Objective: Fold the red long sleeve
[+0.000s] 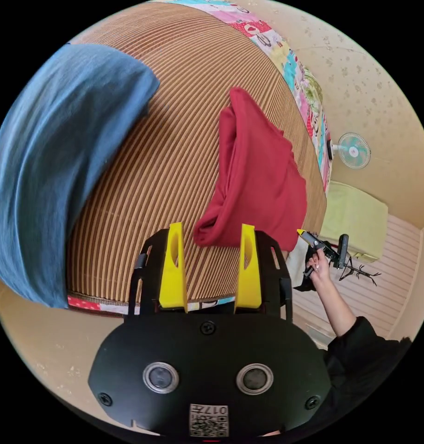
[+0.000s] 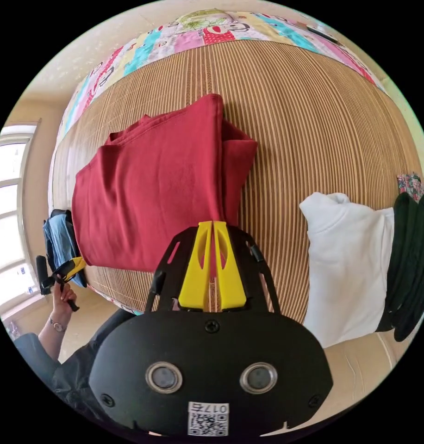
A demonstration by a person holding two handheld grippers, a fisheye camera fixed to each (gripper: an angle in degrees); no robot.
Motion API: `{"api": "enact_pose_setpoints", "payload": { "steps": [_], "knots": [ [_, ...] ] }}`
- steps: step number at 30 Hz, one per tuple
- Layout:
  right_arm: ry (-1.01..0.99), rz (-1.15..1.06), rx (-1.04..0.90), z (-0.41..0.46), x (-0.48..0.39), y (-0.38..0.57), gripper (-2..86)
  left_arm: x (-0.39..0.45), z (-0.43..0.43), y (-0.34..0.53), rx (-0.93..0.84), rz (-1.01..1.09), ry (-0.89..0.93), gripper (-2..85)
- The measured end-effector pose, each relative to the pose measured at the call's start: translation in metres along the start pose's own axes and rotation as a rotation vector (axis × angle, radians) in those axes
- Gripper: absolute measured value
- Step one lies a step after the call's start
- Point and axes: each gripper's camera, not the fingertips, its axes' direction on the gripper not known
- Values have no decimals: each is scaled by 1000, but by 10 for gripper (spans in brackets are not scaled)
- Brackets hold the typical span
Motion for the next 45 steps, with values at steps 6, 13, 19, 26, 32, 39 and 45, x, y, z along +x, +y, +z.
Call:
{"api": "enact_pose_setpoints", "payload": {
  "steps": [6, 13, 19, 26, 32, 39, 45],
  "knots": [
    [-80, 86, -66, -6, 15, -22, 5, -33, 22, -8, 36, -222, 223, 106],
    [-177, 77, -72, -23, 36, -5, 5, 139, -50, -30, 150, 244, 218, 51],
    [-314, 117, -22, -39, 90, 55, 11, 387, 22, 6, -13, 851, -69, 58],
    [-633, 198, -58, -25, 178, 115, 58, 409, 103, 37, -146, 900, -5, 90],
    [-913, 252, -56, -7, 223, 129, 136, 261, 98, -17, -45, 341, -78, 148],
    [-1246, 441, -72, 41, 246, 113, 241, 180, 214, -35, -468, 35, 169, 82],
    [-1306, 426, 2, 45, 253, 59, 269, 273, 204, 52, -556, 384, 184, -5]
  ]
}}
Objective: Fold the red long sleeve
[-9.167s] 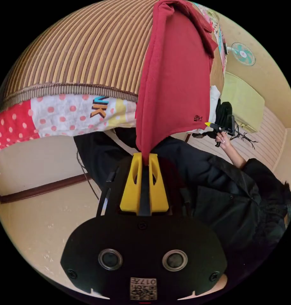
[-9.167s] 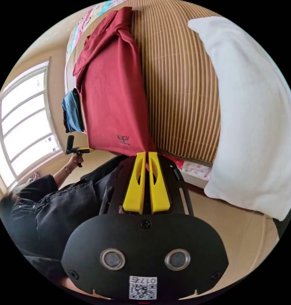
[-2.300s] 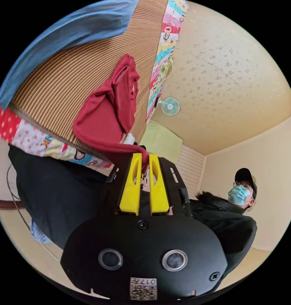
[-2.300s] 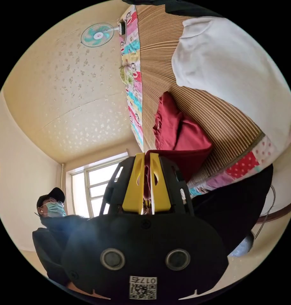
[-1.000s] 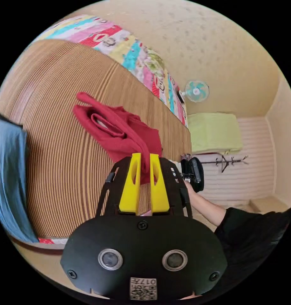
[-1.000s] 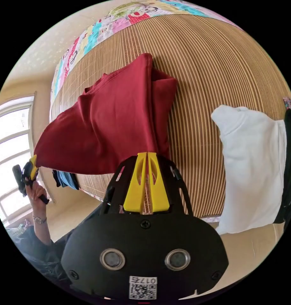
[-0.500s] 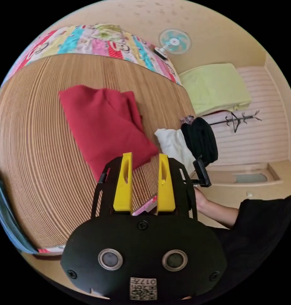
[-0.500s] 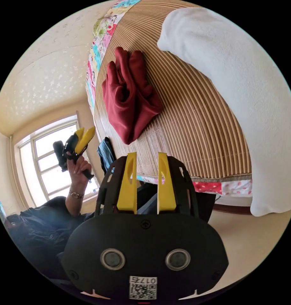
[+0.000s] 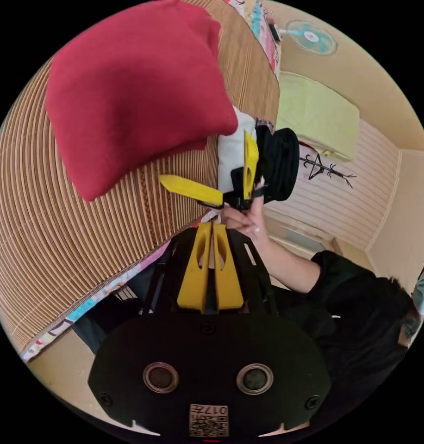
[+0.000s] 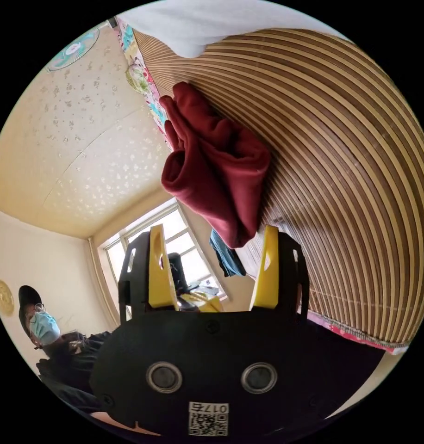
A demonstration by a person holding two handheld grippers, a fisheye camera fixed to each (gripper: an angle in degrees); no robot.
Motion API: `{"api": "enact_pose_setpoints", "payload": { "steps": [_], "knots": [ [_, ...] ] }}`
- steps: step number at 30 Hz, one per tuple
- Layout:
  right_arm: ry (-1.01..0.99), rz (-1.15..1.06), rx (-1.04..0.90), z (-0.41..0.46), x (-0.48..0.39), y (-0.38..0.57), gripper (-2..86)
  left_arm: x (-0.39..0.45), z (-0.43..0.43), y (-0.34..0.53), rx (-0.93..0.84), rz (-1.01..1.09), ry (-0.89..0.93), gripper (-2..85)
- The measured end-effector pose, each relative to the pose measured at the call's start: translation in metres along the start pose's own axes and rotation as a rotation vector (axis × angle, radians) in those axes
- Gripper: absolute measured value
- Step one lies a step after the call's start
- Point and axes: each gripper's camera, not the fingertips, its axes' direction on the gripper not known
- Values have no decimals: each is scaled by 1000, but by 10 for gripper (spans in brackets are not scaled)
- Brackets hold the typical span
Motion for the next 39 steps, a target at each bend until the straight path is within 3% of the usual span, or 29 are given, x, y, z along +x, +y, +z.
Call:
{"api": "enact_pose_setpoints", "payload": {
  "steps": [4, 6, 9, 14, 18, 23, 26, 28, 33, 37, 39],
  "knots": [
    [81, 32, 48, 17, -11, -23, 259, 4, -39, 45, 230, -131, -137, 16],
    [142, 35, 45, 19, -13, -25, 247, -23, -67, 59, 348, -262, -180, 105],
    [151, 3, -2, 7, -10, -18, 243, -88, -90, 55, 400, -416, -54, 188],
    [133, 31, -40, -28, 22, 13, 248, -158, -71, 21, 348, -470, 59, 163],
    [50, 79, -7, -44, 58, 35, 258, -182, -28, 23, 388, -482, 323, 87],
    [-165, 87, 103, -28, 77, 31, 272, -137, 9, 60, 427, -351, 455, 65],
    [-352, -3, 72, 1, 62, 9, 252, -81, 23, 84, 369, -244, 373, 64],
    [-279, -58, 11, 14, 43, 2, 209, -38, 27, 106, 362, -160, 256, 64],
    [-207, -454, -143, 24, -53, 14, 96, 43, 4, 127, 382, 52, 104, 76],
    [-216, -628, -83, -21, -100, 32, 80, 147, 22, 144, 265, 361, -52, 72],
    [-145, -678, 19, -65, -106, 52, 80, 172, 35, 153, 216, 412, -103, 69]
  ]
}}
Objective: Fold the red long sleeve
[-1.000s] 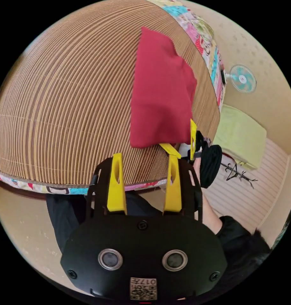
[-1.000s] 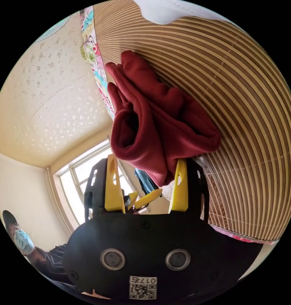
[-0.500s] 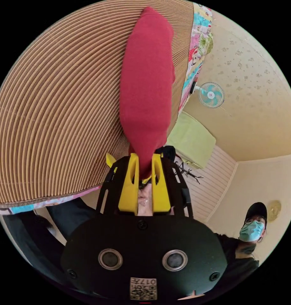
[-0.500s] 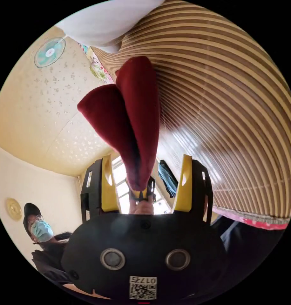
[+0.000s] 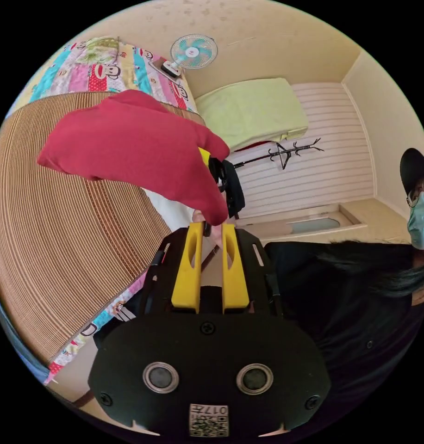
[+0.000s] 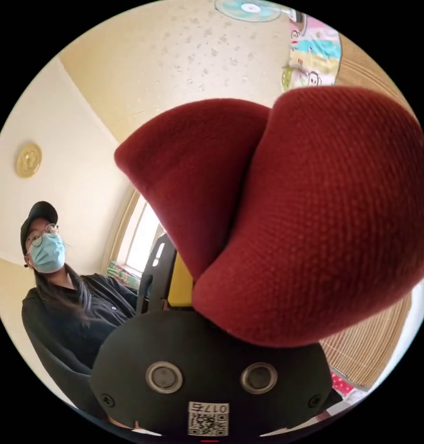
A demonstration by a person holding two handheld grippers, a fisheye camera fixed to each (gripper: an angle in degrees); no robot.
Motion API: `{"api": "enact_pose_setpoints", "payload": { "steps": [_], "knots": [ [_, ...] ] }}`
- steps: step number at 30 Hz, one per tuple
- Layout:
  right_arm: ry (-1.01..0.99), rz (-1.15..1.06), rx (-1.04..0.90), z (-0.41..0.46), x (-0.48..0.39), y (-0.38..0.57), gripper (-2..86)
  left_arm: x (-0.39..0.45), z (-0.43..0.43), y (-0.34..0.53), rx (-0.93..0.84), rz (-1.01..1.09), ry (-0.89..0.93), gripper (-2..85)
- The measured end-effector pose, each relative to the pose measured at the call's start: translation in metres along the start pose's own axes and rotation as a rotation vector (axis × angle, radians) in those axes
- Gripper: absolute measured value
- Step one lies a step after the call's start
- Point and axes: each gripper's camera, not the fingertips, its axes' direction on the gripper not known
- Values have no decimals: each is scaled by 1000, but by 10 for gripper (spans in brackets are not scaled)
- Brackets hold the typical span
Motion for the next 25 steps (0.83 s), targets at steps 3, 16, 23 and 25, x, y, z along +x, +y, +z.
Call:
{"api": "enact_pose_setpoints", "payload": {
  "steps": [3, 16, 23, 25],
  "knots": [
    [205, -1, 86, -62, -1, 36, 88, 13, 22, 13, -77, -22, -51, 66],
    [1073, 659, 240, -57, 5, 229, 66, -70, 41, 148, -906, -422, -1081, -5],
    [1100, -115, 117, 164, -96, 178, 8, -34, -122, 268, -163, -527, -1044, -5],
    [1110, -307, 133, 210, -130, 169, 6, -1, -192, 343, 341, -398, -728, -6]
  ]
}}
